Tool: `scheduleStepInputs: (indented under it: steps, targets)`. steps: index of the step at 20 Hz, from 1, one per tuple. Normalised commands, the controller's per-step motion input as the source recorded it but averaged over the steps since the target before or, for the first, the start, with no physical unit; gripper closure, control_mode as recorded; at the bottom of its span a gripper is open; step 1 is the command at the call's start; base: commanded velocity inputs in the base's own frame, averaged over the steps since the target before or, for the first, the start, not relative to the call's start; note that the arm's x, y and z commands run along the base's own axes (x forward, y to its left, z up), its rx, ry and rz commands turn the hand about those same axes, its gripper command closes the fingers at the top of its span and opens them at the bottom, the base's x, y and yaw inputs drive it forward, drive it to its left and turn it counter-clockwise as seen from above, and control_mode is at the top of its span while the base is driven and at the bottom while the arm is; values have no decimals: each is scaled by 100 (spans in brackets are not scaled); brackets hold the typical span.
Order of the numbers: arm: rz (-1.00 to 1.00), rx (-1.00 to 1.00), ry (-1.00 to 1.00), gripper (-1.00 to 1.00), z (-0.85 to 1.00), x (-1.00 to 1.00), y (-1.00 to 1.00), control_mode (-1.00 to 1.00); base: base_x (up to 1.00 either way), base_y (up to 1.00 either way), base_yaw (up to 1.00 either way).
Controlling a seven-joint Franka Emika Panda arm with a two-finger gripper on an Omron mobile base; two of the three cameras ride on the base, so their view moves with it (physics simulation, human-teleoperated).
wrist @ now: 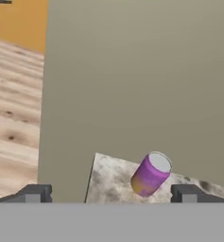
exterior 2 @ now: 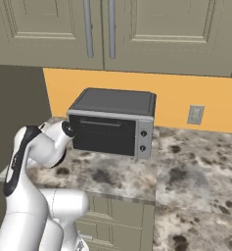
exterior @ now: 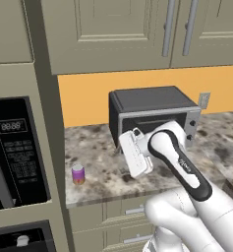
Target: Four empty soda cans are scattered around the kitchen. Gather all the cans and cluster them next to the stove for recycling.
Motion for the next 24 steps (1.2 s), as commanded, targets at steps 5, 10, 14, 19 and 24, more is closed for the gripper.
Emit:
scheduleStepInputs:
  steps: [5, 10, 14, 19, 24]
  targets:
    - [-2, 8, 0, -100, -14, 4, 14, -100, 0, 0, 0]
    - [0, 8, 2, -100, -21, 11, 23, -100, 0, 0, 0]
    - [0, 7, 5, -100, -24, 9, 23, -100, 0, 0, 0]
    - [0, 4, 5, -100, -32, 8, 20, -100, 0, 0, 0]
    - [0, 1, 5, -100, -37, 12, 21, -100, 0, 0, 0]
